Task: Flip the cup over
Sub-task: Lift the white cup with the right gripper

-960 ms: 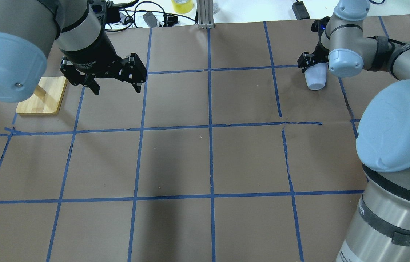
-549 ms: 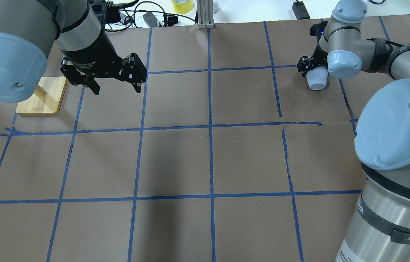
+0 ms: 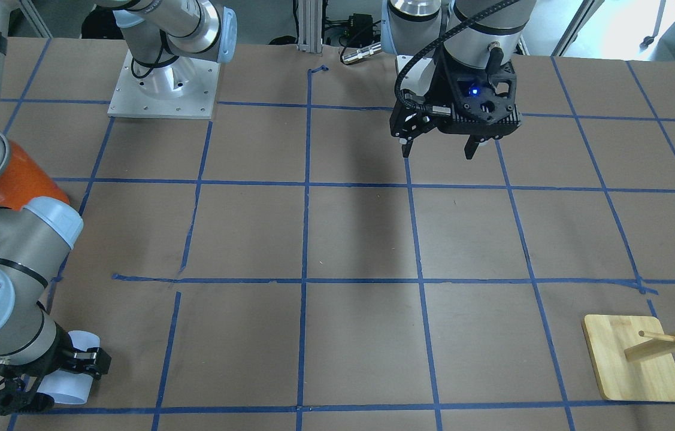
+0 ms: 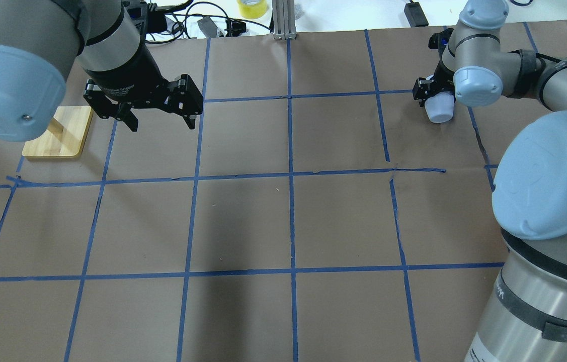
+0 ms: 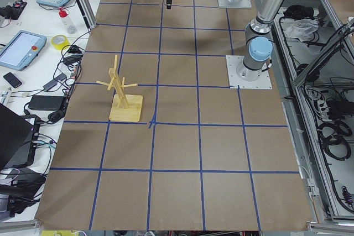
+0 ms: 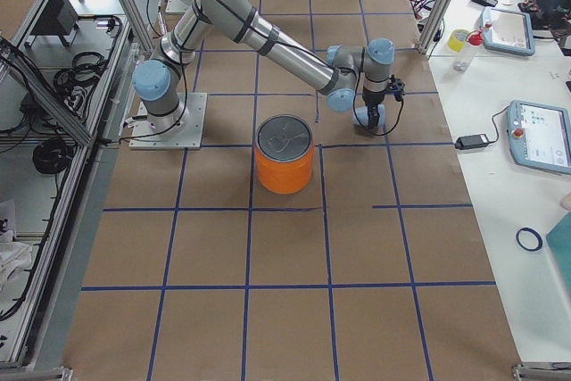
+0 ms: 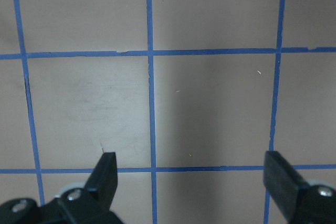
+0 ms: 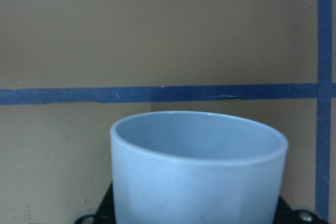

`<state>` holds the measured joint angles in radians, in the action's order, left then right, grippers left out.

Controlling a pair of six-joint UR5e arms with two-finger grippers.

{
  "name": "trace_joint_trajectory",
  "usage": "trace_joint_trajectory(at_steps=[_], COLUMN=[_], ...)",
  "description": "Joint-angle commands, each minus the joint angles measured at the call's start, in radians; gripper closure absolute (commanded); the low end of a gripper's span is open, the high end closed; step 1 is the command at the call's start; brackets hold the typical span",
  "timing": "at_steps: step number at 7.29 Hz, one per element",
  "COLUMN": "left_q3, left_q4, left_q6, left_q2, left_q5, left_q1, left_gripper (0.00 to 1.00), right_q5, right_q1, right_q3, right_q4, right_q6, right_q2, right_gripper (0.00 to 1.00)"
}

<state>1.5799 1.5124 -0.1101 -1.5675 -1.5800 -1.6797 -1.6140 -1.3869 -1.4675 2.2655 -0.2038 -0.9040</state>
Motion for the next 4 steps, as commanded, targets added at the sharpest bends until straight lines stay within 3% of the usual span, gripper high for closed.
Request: trace_joint_trajectory(at_steps=[1,3,4], left_q3=[0.0,0.0,0.0], left_q4=[0.0,0.0,0.0], left_q6=[0.0,-0.005,-0.005], left_q2=[0.0,-0.003,-0.003], left_q5=[0.0,0.0,0.0], left_q1=[0.0,0.0,-0.002], left_gripper=[0.0,0.0,0.0], right_q5=[0.009,0.011,0.014], right_q1=[-0.052,-0.153,-0.202], right_q3=[-0.001,-0.011,-0.022], right_q4=[-0.096,-0.103,-0.101], right_q6=[-0.125,-0.185,-0.268], right_q2=[-0.071,-0.108,-0.111], right_gripper=[0.89,1.0,1.0])
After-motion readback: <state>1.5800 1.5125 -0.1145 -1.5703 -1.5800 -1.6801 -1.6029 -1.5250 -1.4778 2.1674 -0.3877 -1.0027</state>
